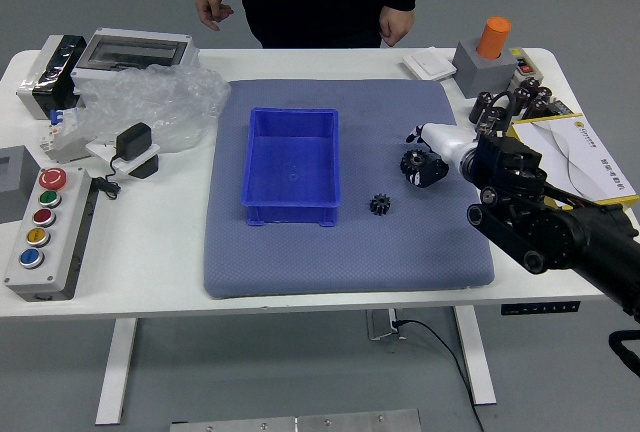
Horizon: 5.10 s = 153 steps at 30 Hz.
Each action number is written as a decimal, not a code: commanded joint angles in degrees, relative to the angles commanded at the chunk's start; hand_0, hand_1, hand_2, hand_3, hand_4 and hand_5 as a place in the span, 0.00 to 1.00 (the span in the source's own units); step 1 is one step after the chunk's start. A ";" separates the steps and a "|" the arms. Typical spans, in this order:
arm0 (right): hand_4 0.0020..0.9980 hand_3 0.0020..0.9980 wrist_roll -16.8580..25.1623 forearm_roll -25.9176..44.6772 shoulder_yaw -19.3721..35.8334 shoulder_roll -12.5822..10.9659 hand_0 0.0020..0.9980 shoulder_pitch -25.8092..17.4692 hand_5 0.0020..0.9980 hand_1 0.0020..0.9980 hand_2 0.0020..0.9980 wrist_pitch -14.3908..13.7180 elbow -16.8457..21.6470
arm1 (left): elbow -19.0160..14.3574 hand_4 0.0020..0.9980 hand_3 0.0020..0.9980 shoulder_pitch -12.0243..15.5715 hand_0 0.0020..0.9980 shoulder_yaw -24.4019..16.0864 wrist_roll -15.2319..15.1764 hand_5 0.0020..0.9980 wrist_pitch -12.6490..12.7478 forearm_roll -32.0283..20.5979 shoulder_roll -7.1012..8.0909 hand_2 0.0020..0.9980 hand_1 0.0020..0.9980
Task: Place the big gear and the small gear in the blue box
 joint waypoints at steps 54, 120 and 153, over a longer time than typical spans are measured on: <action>0.63 0.53 3.23 -1.78 0.38 1.52 0.67 -1.09 0.09 0.52 0.51 -7.28 -3.27 | 0.00 0.44 0.69 0.13 0.72 0.11 0.09 0.03 0.02 0.57 -0.19 0.68 0.67; 0.56 0.59 -1.18 -8.01 6.51 11.31 0.70 -4.62 0.19 0.54 0.55 -9.87 21.59 | 0.00 0.43 0.68 0.54 0.73 -0.26 0.19 0.02 -0.46 0.98 -0.08 0.68 0.68; 0.87 0.87 -3.98 -5.09 11.03 4.61 0.76 -6.59 0.37 0.70 0.82 -4.17 25.08 | 0.00 0.43 0.69 0.54 0.73 -0.27 0.00 0.01 -0.28 0.71 0.13 0.68 0.68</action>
